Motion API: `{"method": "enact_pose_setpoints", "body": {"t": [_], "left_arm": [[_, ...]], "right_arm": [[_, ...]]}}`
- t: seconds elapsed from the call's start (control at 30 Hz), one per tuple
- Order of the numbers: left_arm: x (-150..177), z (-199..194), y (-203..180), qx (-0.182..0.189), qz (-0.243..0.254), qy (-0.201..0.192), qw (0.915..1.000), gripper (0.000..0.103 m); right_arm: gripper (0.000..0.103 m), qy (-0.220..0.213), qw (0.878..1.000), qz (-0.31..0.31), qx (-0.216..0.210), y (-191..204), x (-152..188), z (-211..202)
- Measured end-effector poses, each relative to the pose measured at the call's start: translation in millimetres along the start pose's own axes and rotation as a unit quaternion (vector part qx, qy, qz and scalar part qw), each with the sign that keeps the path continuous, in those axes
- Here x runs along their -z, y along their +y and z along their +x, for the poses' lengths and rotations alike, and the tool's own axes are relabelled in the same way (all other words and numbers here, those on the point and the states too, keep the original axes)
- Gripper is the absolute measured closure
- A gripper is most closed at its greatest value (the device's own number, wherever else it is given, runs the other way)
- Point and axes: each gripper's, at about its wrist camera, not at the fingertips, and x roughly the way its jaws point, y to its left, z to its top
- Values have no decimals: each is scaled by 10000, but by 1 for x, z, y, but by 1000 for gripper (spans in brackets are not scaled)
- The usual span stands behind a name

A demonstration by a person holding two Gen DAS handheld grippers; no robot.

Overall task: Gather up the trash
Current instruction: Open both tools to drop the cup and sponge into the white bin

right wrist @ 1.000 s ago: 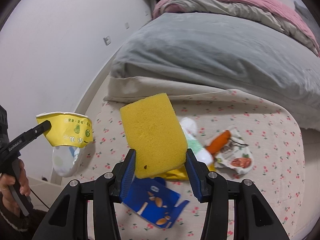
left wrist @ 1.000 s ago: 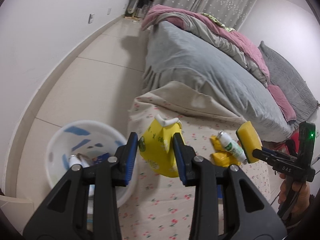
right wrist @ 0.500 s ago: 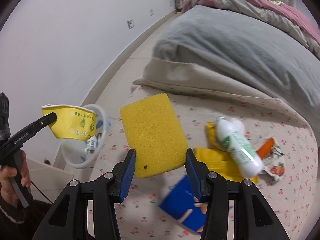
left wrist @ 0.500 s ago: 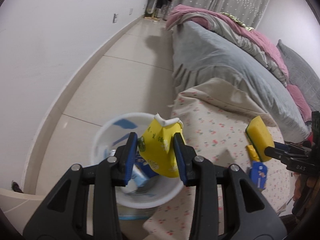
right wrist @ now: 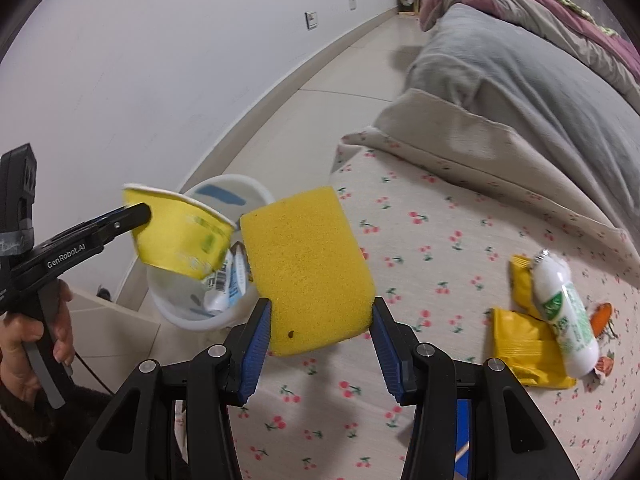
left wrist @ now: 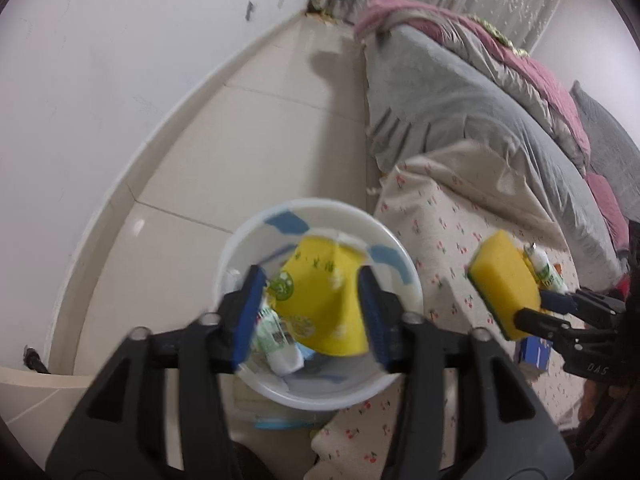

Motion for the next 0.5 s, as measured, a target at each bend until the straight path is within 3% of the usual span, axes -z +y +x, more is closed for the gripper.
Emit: {"method": "enact_pose_setpoints", "body": {"t": [0.03, 0.07, 0.5], "left_arm": [[0, 0, 0, -47, -2, -14, 10000, 29], [1, -3, 0, -172, 2, -70, 9998, 24], [5, -11, 21, -1257, 9, 118, 9920, 9]], "right_arm": [[53, 9, 10000, -20, -3, 3, 0, 1], [53, 21, 10000, -44, -11, 6, -1, 3], [53, 167, 9995, -274, -79, 31, -7, 23]]}}
